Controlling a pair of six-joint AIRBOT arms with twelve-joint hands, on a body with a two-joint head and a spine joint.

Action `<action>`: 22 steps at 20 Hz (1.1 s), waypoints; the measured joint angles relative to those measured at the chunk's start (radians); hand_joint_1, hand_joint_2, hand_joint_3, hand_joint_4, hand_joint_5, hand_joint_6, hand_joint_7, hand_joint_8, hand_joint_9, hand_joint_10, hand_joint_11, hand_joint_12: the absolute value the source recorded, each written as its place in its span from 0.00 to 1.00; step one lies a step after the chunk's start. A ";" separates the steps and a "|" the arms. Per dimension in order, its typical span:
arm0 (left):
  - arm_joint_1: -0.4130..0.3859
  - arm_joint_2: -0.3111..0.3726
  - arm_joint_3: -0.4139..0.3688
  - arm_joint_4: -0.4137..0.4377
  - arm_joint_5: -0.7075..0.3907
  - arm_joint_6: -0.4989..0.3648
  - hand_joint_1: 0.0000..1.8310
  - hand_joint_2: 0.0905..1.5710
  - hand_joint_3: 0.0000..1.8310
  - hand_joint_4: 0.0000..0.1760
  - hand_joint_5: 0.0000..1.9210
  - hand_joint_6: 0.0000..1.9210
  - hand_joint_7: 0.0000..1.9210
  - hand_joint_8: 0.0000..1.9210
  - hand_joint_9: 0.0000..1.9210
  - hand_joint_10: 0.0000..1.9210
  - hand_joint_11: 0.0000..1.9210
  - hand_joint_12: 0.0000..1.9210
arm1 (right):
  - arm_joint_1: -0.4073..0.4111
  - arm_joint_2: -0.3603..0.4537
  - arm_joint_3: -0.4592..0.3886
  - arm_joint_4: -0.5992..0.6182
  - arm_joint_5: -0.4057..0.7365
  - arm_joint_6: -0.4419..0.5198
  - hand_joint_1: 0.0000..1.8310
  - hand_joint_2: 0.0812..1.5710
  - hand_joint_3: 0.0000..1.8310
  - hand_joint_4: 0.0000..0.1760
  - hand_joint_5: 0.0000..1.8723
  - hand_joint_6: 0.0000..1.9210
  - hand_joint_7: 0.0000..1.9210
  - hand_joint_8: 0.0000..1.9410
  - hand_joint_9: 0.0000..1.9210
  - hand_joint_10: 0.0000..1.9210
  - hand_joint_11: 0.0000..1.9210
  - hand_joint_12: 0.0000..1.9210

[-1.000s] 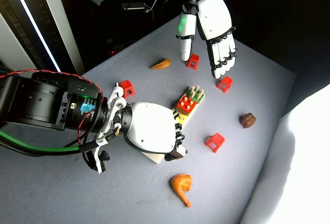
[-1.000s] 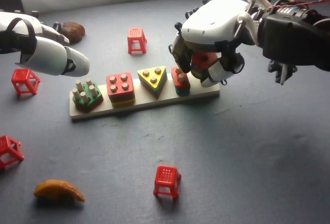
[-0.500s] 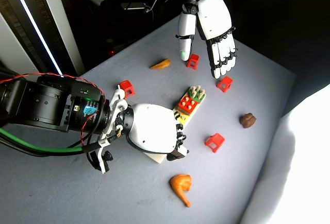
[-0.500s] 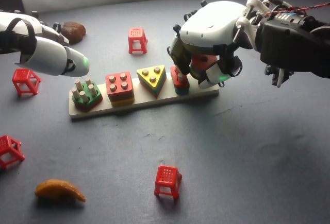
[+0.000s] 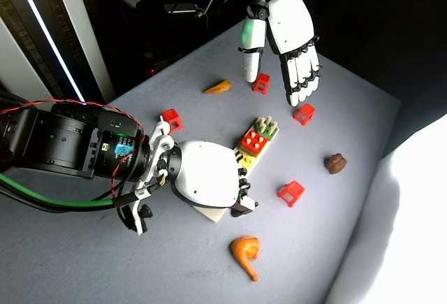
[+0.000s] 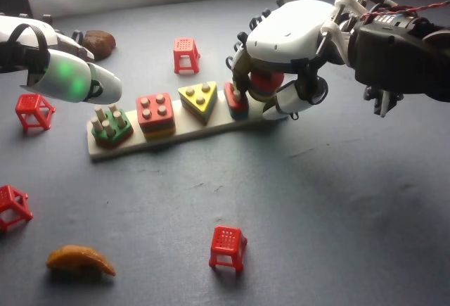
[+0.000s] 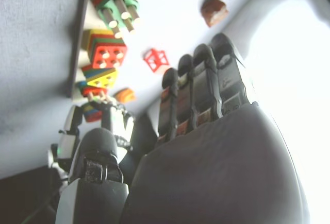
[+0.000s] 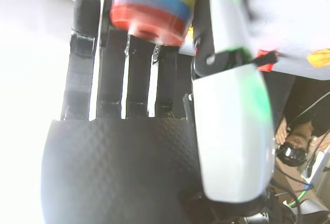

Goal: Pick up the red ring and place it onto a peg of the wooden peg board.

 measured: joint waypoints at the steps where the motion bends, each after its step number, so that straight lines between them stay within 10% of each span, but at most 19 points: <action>1: 0.000 0.000 0.000 0.000 0.001 0.000 0.00 0.81 0.00 0.00 0.09 0.00 0.09 0.00 0.07 0.00 0.00 0.14 | 0.000 0.000 0.000 0.000 0.000 0.000 0.48 0.67 0.00 0.00 0.31 0.00 0.33 0.00 0.31 0.00 0.11 0.46; 22: 0.000 0.000 0.000 0.000 0.002 0.000 0.00 0.80 0.00 0.00 0.09 0.00 0.08 0.00 0.06 0.00 0.00 0.14 | 0.012 0.006 -0.008 -0.001 -0.026 -0.011 0.40 0.65 0.00 0.00 0.24 0.00 0.26 0.00 0.24 0.00 0.05 0.43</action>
